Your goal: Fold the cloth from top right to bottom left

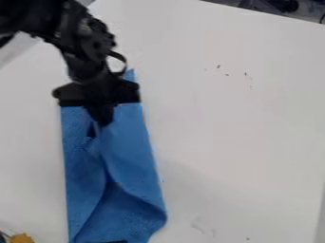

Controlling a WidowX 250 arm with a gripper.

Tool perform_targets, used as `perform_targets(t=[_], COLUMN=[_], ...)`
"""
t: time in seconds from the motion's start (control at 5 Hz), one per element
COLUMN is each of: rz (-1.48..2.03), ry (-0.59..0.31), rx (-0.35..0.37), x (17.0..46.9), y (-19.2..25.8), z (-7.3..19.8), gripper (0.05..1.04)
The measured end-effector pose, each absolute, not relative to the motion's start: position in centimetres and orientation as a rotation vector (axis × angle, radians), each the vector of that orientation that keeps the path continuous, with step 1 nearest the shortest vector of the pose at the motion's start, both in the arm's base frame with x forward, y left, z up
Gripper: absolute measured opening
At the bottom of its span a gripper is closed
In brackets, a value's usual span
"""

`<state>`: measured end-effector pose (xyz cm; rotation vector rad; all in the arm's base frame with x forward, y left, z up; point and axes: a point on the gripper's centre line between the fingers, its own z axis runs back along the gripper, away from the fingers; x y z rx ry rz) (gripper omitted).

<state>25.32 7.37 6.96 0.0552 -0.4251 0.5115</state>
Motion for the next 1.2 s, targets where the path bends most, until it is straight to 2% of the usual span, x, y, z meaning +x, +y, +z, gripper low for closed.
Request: perform_targets(t=[0.4, 0.6, 0.8, 1.0, 1.2], rz=[0.505, 0.524, 0.533, 0.515, 0.509], ry=[-0.412, -0.413, -0.387, -0.394, -0.396], rx=[0.056, 0.033, -0.004, -0.006, 0.019], x=[23.9, 22.9, 21.5, 20.8, 20.5], y=[11.4, 12.8, 13.5, 14.2, 14.9], z=[7.9, 6.7, 3.4, 1.5, 1.3], gripper=[0.057, 0.057, 0.057, 0.057, 0.057])
